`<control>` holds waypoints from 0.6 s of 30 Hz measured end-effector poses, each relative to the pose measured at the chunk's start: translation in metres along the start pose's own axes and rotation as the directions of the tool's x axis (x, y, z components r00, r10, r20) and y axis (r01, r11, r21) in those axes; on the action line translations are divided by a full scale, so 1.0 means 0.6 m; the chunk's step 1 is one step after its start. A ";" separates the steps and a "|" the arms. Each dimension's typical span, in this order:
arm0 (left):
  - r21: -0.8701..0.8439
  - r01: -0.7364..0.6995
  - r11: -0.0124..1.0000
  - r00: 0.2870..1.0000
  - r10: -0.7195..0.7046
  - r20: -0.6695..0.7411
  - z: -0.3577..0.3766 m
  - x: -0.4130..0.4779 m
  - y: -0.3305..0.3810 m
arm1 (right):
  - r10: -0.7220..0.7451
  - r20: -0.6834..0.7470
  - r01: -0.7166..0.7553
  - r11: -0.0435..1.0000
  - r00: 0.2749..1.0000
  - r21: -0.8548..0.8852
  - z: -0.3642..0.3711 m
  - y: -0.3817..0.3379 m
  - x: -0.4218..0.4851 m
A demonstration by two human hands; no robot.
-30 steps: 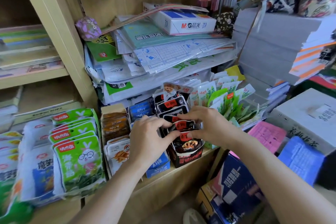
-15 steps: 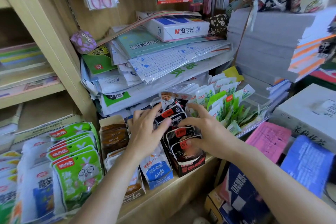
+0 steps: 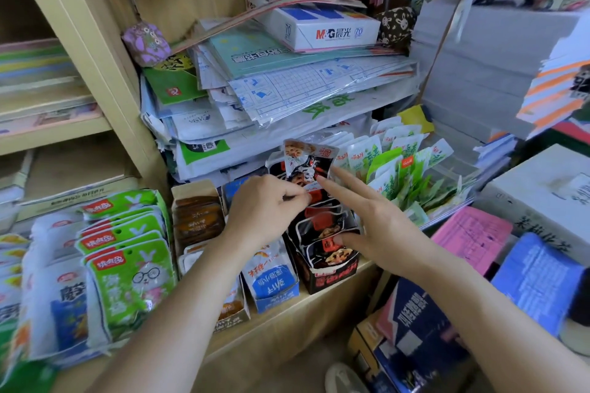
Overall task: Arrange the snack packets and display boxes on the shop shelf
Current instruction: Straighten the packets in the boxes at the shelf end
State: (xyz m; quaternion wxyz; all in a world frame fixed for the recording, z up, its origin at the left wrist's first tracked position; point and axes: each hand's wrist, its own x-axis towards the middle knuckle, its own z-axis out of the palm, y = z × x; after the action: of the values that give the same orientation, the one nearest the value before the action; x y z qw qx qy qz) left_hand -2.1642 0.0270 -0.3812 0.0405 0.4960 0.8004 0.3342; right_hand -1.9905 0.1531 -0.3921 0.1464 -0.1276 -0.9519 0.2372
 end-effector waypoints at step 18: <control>-0.055 -0.032 0.998 0.990 0.024 -0.141 0.011 0.061 -0.020 | 0.109 -0.004 -0.109 0.994 0.994 0.025 0.014 0.008 -0.023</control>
State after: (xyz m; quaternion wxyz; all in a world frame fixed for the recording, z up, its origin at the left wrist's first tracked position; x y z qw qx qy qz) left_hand -2.1895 0.0570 -0.3836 -0.0064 0.4809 0.7844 0.3918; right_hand -1.9796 0.1494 -0.4045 0.1373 -0.1781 -0.9400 0.2565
